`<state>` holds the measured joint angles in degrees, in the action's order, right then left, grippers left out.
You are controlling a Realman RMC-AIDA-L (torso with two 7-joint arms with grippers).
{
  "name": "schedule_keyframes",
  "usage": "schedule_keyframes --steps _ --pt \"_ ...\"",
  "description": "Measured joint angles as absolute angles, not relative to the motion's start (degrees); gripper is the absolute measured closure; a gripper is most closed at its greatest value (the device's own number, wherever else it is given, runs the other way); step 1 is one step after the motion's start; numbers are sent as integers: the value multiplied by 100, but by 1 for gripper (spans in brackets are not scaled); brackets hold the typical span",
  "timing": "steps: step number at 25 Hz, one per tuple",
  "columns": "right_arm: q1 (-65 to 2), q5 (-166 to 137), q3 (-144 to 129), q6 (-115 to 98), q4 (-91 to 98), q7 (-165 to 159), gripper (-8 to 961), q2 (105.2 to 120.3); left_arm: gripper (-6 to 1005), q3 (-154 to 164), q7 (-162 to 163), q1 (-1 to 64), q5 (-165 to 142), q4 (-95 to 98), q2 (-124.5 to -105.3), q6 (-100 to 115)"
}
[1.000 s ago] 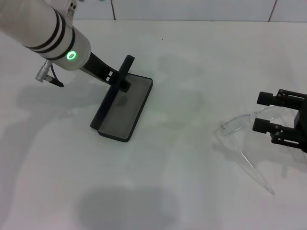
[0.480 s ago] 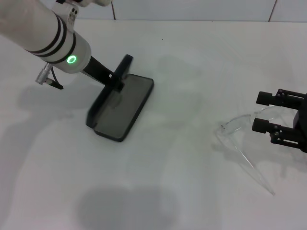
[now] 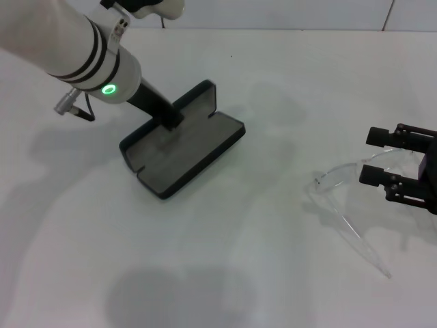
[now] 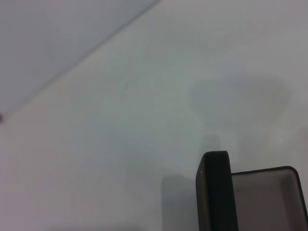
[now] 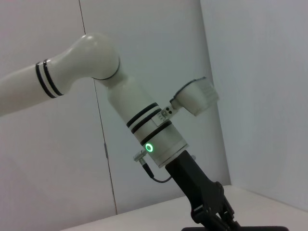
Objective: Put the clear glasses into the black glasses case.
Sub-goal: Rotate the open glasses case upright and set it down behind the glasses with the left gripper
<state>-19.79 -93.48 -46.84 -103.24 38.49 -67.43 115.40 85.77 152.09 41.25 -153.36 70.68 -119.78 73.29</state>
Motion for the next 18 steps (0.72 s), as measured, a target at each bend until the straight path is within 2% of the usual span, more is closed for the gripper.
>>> schedule_keyframes --steps 10,18 --pt "-1930 -9057 -4632 -10322 3646 -6471 343 11522 794 8814 12132 3330 -14078 7860 -11979 6741" --pt "-1916 -9044 -4603 -10325 3638 -6469 344 11523 787 8845 10777 3264 -13399 7646 -11975 6806"
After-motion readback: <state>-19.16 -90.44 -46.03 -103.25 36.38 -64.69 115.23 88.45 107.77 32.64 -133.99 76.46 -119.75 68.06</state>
